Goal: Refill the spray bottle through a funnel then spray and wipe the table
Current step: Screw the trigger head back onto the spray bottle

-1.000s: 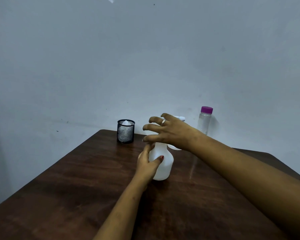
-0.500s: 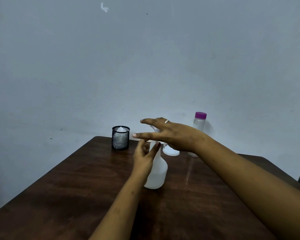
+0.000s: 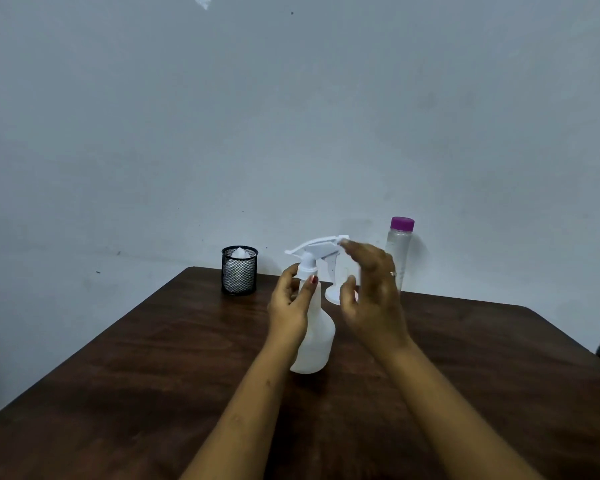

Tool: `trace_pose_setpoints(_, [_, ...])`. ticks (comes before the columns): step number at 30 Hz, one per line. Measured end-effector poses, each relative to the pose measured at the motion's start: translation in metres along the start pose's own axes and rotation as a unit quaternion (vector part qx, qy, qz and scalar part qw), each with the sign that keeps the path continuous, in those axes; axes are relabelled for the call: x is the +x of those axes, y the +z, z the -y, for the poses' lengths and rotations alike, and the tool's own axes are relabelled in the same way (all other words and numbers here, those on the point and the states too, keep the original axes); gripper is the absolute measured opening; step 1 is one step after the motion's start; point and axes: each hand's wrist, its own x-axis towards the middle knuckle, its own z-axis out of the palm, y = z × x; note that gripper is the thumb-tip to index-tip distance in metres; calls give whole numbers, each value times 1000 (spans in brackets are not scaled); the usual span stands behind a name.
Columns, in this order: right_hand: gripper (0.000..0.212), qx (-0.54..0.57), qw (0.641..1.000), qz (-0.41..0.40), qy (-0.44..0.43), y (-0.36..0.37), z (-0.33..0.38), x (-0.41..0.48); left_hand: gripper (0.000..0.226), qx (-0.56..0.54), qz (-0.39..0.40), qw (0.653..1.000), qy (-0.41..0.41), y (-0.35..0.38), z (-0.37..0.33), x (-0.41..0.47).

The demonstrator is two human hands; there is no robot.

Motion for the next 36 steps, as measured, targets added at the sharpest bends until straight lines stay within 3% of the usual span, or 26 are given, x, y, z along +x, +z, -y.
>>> trace_pose_setpoints(3, [45, 118, 961, -52, 245, 15, 4, -23, 20, -12, 7, 1000, 4, -1, 1, 0])
trace_pose_setpoints(5, [40, 212, 905, -15, 367, 21, 3, -22, 20, -14, 11, 1000, 6, -2, 0, -1])
trace_pose_setpoints(7, [35, 343, 830, 68, 435, 24, 5, -13, 24, -8, 19, 1000, 2, -4, 1, 0])
trace_pose_setpoints(9, [32, 406, 793, 113, 440, 25, 9, -6, 35, 17, 28, 999, 3, -6, 6, 1])
trace_pose_setpoints(15, [20, 374, 807, 67, 453, 29, 10, 5, 55, 73, 22, 997, 21, -7, 14, 3])
trace_pose_setpoints(19, [38, 406, 788, 54, 460, 33, 8, 6, 58, 73, 23, 997, 25, -7, 13, 1])
trace_pose_setpoints(27, [53, 269, 874, 44, 404, 38, 6, 6, 43, 73, 20, 997, 34, -9, 18, -2])
trace_pose_setpoints(36, [47, 200, 909, 5, 365, 52, 15, 4, 40, 99, -2, 994, 52, -7, 19, -7])
